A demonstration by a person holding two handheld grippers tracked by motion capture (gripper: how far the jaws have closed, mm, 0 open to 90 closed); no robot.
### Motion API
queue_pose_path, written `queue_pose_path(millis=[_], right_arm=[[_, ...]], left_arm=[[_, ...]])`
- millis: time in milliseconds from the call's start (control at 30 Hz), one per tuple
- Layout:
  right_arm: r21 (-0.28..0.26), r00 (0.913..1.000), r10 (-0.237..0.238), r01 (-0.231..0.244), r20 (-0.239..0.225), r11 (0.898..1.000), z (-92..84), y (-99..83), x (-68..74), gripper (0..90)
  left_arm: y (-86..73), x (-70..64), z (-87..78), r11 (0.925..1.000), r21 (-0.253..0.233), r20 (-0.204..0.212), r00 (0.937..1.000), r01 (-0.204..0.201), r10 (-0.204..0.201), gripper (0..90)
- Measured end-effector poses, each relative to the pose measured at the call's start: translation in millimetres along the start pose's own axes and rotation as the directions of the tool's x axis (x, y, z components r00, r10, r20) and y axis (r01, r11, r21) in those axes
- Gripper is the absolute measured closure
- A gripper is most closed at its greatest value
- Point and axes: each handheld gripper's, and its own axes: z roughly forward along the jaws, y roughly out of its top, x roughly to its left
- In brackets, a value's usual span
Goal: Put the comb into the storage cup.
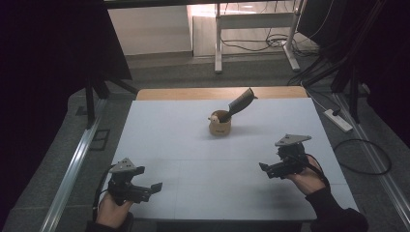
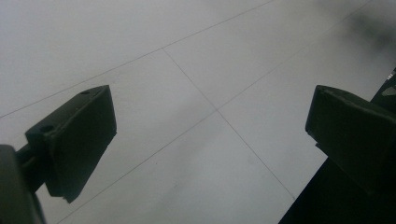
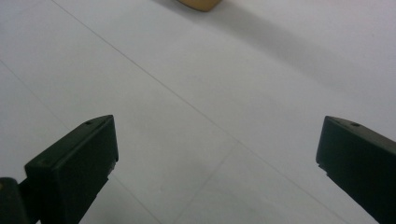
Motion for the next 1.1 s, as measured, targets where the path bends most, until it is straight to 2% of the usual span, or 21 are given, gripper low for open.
queue_pose_path(millis=[467, 1100], right_arm=[[0.018, 0.9988, 0.042, -0.042, 0.027, 0.999, -18.6, -26.3, -2.8, 0.0], [0.005, 0.9926, 0.1, -0.1, 0.069, 0.995, -41.0, -50.7, -7.8, 0.0]], left_arm=[[0.0, 0.0, 0.0, 1.0, -0.001, -0.001, 1.0, 0.001, -0.001, 2.5], [-0.1, 0.2, 0.1, 1.0, -0.001, 0.0, 1.0, 0.006, -0.006, 2.6]])
